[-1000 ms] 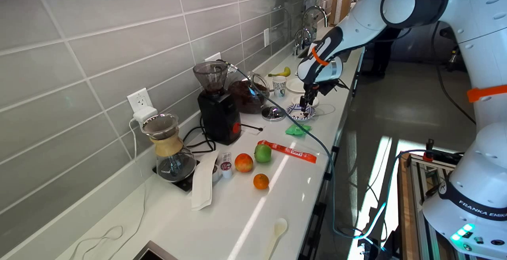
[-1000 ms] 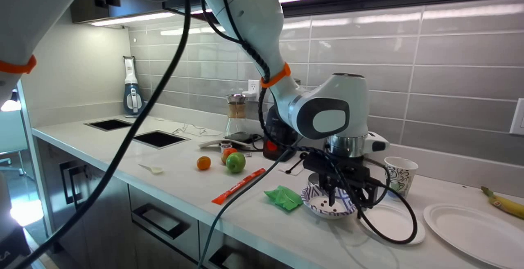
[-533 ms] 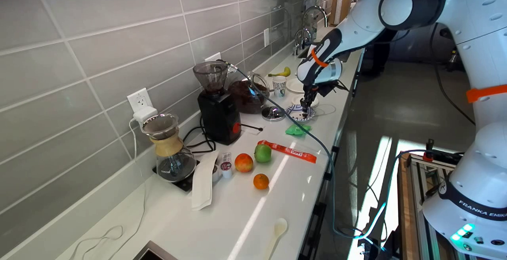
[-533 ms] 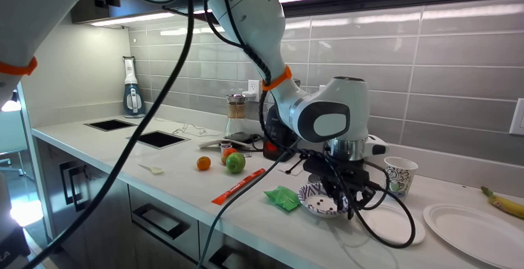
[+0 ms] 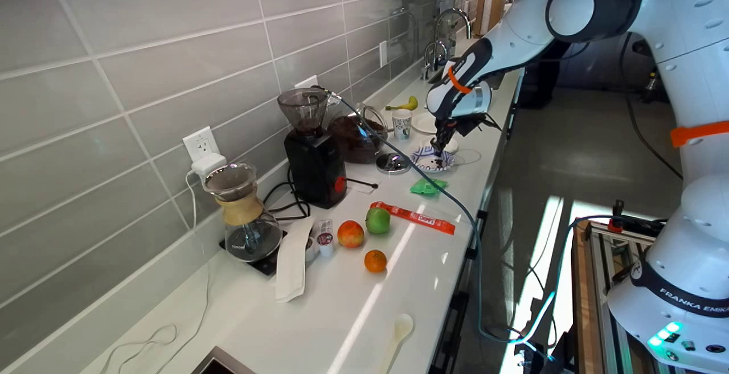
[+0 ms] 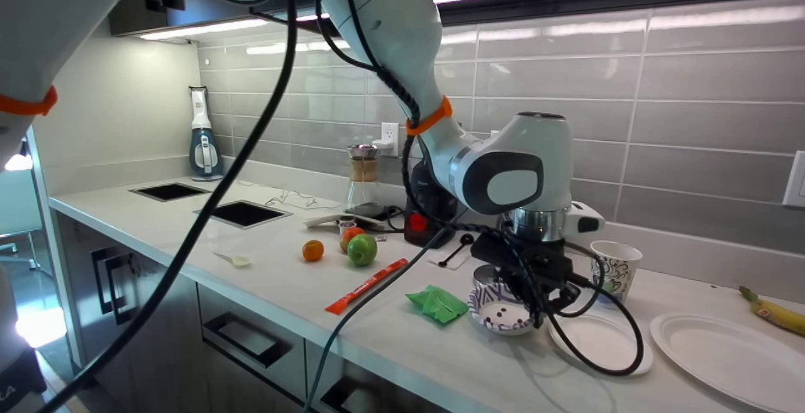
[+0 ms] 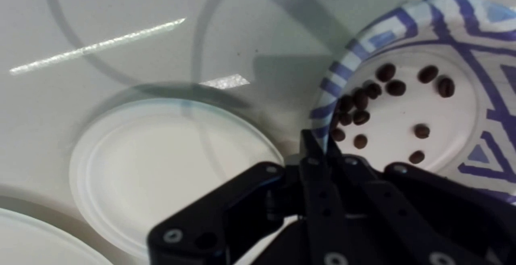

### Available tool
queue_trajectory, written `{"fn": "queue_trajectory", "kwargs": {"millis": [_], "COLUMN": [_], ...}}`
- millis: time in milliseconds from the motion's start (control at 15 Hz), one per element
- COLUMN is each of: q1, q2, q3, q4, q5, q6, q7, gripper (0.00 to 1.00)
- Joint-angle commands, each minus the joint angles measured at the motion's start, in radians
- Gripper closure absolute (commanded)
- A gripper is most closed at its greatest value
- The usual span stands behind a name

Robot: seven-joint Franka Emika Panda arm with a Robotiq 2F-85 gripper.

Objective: Pour the contents from the bowl to the plate

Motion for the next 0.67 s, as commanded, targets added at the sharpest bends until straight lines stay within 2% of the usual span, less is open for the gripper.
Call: {"fn": "queue_trajectory", "kwargs": {"millis": [0, 600], "q1": [-0.036, -0.124], "q2": [0.010, -0.048], "q3": [0.033, 0.113], "q4": [0.015, -0.005], "q5": [-0.001, 0.047], "q6": [-0.018, -0.093], "q7": [0.002, -0.058], "gripper": [0.99, 0.99]}}
